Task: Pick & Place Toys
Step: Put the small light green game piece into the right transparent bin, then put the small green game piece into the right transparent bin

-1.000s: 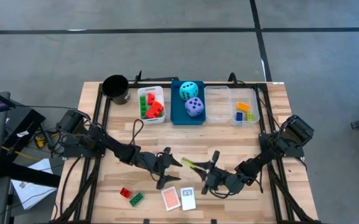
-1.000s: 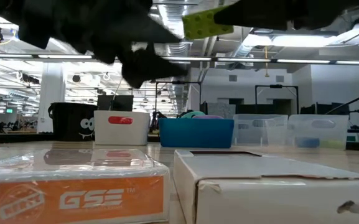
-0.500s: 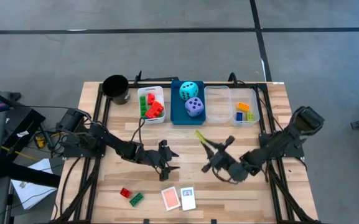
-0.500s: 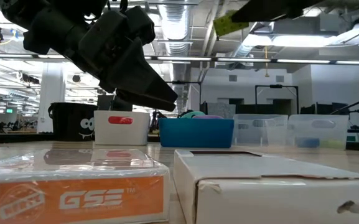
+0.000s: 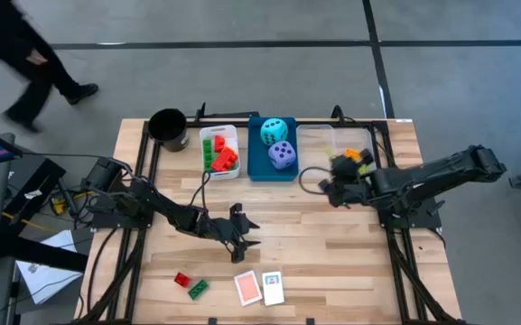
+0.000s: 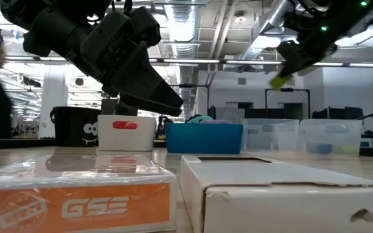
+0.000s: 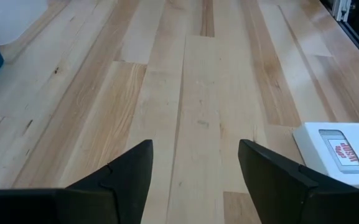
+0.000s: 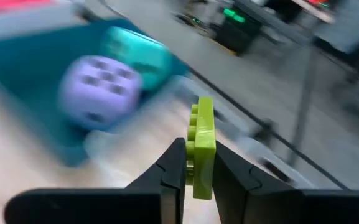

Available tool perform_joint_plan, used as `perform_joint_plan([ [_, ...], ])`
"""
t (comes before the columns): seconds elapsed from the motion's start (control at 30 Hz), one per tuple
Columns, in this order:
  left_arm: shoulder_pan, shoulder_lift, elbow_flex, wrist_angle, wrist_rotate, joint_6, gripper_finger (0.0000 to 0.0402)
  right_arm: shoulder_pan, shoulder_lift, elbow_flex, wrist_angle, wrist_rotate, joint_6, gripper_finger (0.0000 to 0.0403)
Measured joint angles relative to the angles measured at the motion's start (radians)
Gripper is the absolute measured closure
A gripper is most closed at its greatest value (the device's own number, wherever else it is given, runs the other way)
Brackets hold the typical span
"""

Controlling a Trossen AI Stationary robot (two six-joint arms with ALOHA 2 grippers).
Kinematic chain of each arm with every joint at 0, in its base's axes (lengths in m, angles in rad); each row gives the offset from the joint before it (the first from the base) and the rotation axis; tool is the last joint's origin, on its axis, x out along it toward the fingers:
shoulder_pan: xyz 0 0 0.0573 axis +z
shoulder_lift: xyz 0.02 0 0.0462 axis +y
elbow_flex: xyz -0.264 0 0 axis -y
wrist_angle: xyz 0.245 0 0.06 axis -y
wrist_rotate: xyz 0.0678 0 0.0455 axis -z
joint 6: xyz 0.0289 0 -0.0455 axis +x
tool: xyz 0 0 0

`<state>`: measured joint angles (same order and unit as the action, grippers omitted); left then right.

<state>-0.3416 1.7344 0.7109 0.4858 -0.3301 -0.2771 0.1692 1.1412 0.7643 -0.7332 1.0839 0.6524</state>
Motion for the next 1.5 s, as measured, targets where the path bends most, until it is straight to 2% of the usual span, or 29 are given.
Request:
perform_joint_plan([
  [0.13, 0.000, 0.000, 0.000, 0.002, -0.001, -0.004, 0.0178, -0.018, -0.053, -0.004, -0.240, 0.055, 0.234, 0.0351],
  [0.23, 0.000, 0.000, 0.000, 0.003, -0.001, -0.027, 0.0181, -0.018, -0.071, -0.023, -0.344, 0.069, 0.368, 0.0351],
  [0.47, 0.000, 0.000, 0.000, 0.004, 0.000, -0.030, 0.0183, -0.057, -0.073, -0.132, -0.354, 0.066, 0.482, 0.0351],
  [0.63, 0.000, 0.000, 0.000, 0.004, 0.002, -0.095, 0.0184, -0.090, -0.074, -0.198, -0.355, 0.066, 0.620, 0.0344],
  [0.87, 0.000, 0.000, 0.000, 0.004, 0.003, -0.124, 0.0186, -0.067, -0.074, -0.216, -0.333, 0.066, 0.626, 0.0295],
  [1.07, 0.001, 0.000, 0.000, 0.004, 0.003, -0.227, 0.0187, 0.005, -0.074, -0.216, -0.314, 0.128, 0.619, 0.0223],
  [1.2, 0.001, 0.000, 0.000, 0.004, 0.003, -0.229, 0.0190, 0.102, -0.074, -0.216, -0.166, 0.171, 0.472, 0.0175],
  [1.3, 0.001, 0.000, 0.000, 0.004, 0.003, -0.229, 0.0190, 0.198, -0.074, -0.216, 0.099, 0.167, 0.197, 0.0154],
  [1.4, 0.000, 0.000, 0.000, 0.005, 0.024, -0.229, 0.0191, 0.296, -0.074, -0.216, 0.395, 0.011, -0.096, 0.0148],
  [1.5, 0.000, 0.000, 0.000, 0.005, 0.053, -0.229, 0.0192, 0.374, -0.054, -0.216, 0.604, -0.156, -0.231, 0.0148],
])
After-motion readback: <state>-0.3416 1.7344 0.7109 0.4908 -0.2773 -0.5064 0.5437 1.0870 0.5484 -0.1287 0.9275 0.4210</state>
